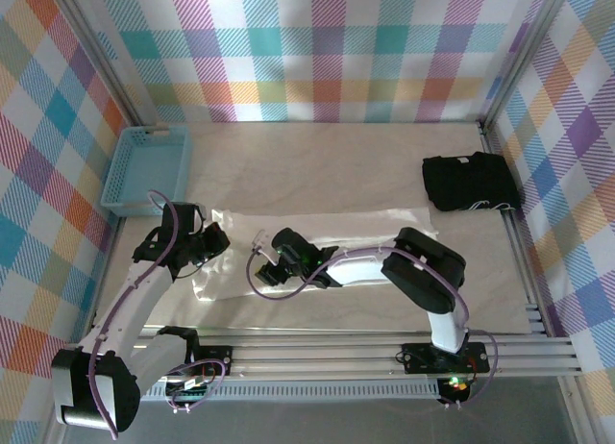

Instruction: Fold the inside-out t-shirt

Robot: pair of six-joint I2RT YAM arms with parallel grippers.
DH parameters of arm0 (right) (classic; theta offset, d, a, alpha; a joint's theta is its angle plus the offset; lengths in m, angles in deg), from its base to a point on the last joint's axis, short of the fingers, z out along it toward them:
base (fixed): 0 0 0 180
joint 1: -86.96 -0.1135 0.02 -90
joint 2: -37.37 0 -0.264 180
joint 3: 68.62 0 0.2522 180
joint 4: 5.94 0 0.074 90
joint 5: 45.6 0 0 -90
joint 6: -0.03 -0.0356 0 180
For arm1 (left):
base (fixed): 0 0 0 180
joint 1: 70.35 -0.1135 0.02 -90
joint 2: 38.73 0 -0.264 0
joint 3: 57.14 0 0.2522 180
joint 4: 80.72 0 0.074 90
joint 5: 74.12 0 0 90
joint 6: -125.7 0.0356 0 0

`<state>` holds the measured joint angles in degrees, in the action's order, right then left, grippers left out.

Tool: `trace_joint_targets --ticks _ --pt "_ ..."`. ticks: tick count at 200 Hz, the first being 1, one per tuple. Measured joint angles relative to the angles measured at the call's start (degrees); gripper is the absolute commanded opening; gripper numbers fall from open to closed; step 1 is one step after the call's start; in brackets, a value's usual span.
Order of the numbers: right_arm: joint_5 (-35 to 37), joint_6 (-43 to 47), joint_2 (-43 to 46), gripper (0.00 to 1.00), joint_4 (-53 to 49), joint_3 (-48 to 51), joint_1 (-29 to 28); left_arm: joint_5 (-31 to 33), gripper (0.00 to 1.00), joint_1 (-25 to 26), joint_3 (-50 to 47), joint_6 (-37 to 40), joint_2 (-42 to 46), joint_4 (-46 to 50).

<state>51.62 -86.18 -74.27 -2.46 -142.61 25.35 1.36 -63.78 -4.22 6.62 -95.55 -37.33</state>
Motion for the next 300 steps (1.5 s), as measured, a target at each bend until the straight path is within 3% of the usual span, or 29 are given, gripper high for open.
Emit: trace_joint_targets --ticks 50,66,118,187,202,227,264,300 --pt "8.15 2.45 -1.25 0.10 1.60 0.04 0.00 0.02 0.00 0.00 0.02 0.17 -0.13 0.00" --pt "9.09 3.28 -0.20 0.00 1.57 1.22 0.00 0.04 0.00 0.00 0.02 0.17 -0.13 0.02" --pt "6.71 4.31 6.78 0.00 -1.16 2.82 0.02 0.24 0.00 0.00 0.00 0.17 -0.13 0.00" --pt "-5.55 4.37 9.81 0.04 -10.97 2.78 3.13 0.57 0.03 0.04 -5.38 -0.37 1.49 -1.90" --pt "-8.90 4.24 10.01 0.11 -13.11 2.69 4.50 0.61 0.09 0.04 -7.98 -1.29 2.32 -2.54" --pt "-13.44 4.00 10.01 0.29 -16.83 1.81 6.21 1.14 0.30 0.04 -11.02 -2.32 3.45 -2.89" --pt "-18.14 4.90 10.49 0.44 -22.21 0.20 8.41 5.14 0.54 0.04 -11.63 -3.34 7.74 -2.56" --pt "-24.92 2.25 11.72 0.47 -22.58 -1.53 9.29 5.75 0.57 0.44 -11.26 -2.97 10.91 -4.28"
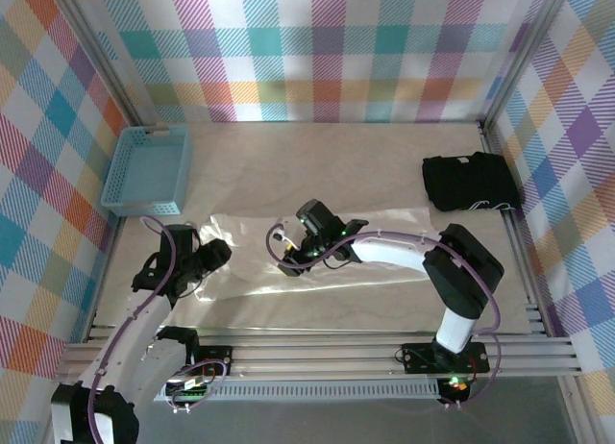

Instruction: Fold the inside-out t-shirt

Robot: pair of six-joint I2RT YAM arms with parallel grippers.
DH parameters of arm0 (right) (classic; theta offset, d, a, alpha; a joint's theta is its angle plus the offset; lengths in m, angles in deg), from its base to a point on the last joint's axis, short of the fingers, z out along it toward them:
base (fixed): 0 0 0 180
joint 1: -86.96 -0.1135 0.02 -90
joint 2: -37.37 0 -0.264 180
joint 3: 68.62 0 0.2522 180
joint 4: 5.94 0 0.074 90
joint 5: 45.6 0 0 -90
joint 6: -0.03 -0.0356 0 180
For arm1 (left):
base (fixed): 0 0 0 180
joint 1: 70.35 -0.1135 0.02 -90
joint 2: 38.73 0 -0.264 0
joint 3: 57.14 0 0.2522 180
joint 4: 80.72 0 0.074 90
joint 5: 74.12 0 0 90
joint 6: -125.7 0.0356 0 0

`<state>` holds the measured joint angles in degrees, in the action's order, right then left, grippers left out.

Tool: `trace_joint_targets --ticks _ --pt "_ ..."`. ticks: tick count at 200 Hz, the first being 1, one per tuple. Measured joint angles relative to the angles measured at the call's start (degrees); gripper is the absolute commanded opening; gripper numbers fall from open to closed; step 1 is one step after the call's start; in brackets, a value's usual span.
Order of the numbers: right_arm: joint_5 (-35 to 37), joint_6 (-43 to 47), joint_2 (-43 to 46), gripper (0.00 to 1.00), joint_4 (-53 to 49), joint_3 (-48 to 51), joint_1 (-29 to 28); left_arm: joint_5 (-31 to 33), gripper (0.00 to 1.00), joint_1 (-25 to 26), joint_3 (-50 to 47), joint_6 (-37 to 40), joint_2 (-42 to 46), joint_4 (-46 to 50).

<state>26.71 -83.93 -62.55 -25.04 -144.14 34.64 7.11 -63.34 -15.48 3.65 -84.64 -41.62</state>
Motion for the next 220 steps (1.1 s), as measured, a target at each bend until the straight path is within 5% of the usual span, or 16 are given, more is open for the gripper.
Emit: trace_joint_targets --ticks 52,118,177,220 --pt "-1.90 -12.55 -5.88 0.33 5.81 -5.20 -0.44 -4.79 0.52 3.48 4.42 -0.09 -16.48 -10.16" --pt "-3.15 -19.45 -15.67 0.11 4.79 -8.96 -0.44 0.28 0.48 3.04 15.47 1.22 -39.21 -21.16" --pt "-7.69 -16.63 -15.13 0.08 1.55 -5.20 -0.42 5.07 0.48 0.55 22.77 2.16 -52.37 -22.60" --pt "-10.93 -12.15 -12.22 0.18 -2.23 -3.48 -0.55 6.62 0.57 -0.68 26.97 4.24 -55.08 -22.23"
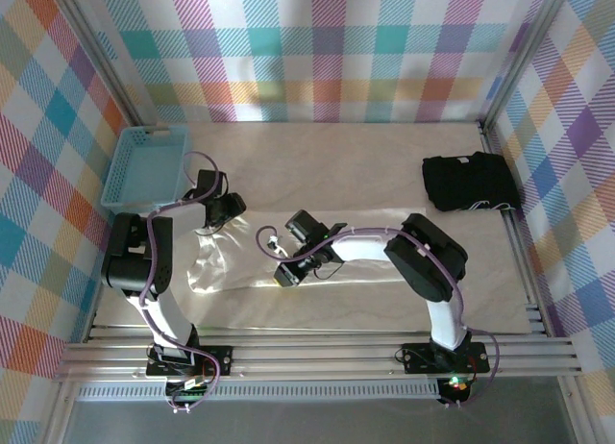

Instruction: Fold the inside-out t-shirt

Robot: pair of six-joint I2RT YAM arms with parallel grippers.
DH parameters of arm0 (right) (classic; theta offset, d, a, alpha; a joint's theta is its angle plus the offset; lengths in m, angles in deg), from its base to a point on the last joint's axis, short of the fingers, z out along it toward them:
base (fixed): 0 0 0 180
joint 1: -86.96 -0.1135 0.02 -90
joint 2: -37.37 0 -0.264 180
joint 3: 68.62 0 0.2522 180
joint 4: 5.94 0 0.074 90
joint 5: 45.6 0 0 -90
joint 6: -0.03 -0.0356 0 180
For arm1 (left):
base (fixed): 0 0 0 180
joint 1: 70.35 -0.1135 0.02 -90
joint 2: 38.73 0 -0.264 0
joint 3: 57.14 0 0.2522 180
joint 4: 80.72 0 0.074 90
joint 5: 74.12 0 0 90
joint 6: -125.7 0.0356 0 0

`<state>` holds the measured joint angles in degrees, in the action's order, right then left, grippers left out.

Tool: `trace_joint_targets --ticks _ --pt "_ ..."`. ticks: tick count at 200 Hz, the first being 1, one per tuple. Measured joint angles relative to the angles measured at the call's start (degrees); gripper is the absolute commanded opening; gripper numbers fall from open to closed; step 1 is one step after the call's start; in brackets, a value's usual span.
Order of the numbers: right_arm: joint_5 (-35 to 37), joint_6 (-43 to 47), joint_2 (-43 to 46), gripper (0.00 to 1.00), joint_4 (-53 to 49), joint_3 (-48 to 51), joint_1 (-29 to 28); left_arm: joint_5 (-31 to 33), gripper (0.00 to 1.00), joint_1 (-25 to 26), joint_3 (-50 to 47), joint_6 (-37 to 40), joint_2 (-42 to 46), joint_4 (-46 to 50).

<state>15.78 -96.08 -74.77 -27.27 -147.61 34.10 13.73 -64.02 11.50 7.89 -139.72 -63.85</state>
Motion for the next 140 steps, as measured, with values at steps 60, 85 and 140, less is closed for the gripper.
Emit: trace_joint_targets --ticks 60,85,140 --pt "-1.27 1.46 8.90 0.37 2.62 2.58 0.48 3.50 0.95 -0.33 -5.33 1.38 14.73 4.83" --pt "-1.20 1.03 10.19 0.41 4.61 3.04 1.42 6.60 1.00 -1.66 -9.01 1.53 21.03 8.09" --pt "-1.01 1.01 10.21 0.42 5.55 4.26 3.30 6.12 1.00 -2.64 -12.35 1.73 18.45 15.52"
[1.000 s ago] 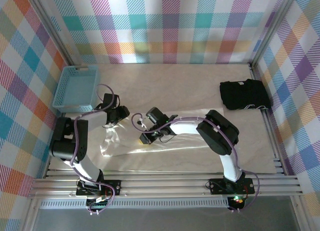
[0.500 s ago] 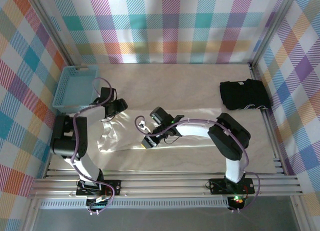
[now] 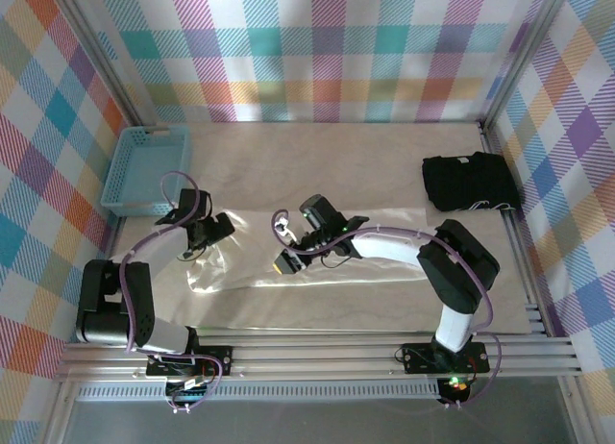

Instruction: Fold the inside-out t-shirt

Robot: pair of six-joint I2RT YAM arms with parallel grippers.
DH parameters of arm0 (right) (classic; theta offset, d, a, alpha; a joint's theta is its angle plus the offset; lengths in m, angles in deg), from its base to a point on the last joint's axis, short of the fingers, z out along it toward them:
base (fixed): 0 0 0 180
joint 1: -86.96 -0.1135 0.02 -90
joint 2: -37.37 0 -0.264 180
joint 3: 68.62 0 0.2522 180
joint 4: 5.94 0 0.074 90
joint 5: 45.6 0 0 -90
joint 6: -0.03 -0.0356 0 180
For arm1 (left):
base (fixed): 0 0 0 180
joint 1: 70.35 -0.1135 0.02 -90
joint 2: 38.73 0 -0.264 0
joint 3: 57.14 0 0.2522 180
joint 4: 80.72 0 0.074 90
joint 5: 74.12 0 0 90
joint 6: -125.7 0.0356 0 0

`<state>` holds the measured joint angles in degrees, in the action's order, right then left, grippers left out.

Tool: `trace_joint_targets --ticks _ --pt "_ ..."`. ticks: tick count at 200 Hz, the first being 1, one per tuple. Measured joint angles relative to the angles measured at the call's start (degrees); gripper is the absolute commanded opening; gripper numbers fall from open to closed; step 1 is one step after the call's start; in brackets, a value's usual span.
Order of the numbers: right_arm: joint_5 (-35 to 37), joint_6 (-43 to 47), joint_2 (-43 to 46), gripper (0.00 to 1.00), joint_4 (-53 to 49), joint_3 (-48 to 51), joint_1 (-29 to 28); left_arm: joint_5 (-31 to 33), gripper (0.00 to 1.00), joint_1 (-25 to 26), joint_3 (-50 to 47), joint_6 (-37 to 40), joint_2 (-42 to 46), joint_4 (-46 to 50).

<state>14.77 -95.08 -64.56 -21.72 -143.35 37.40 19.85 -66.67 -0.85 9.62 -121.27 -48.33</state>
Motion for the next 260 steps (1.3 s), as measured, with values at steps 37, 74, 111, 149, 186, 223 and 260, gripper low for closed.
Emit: trace_joint_targets --ticks 37,74,111,149,186,223,260 --pt "0.24 -0.04 0.33 0.42 0.79 3.02 0.59 -1.92 0.99 -0.02 -1.44 0.24 -1.73 0.79" --pt "0.66 -0.35 0.96 0.42 1.16 4.26 0.87 -3.43 0.81 -0.44 -2.32 0.48 -1.46 0.11" --pt "1.14 -0.44 1.14 0.42 1.73 4.26 0.92 -3.76 0.62 -0.09 -4.68 -0.17 -0.07 -2.80" --pt "2.16 -0.63 1.18 0.42 1.79 4.24 0.90 -9.25 0.55 2.84 -6.14 -1.75 0.59 -7.50" --pt "2.73 -1.49 1.18 0.42 1.79 4.24 0.90 -18.53 0.33 5.81 -7.26 -3.26 0.11 -9.97" --pt "3.78 -1.68 1.18 0.42 1.68 4.24 0.92 -19.80 0.00 6.43 -7.56 -2.71 -0.28 -9.99" --pt "5.22 -1.73 1.99 0.43 0.48 4.24 1.66 -13.88 0.00 6.43 -5.27 -1.51 2.69 -4.90"
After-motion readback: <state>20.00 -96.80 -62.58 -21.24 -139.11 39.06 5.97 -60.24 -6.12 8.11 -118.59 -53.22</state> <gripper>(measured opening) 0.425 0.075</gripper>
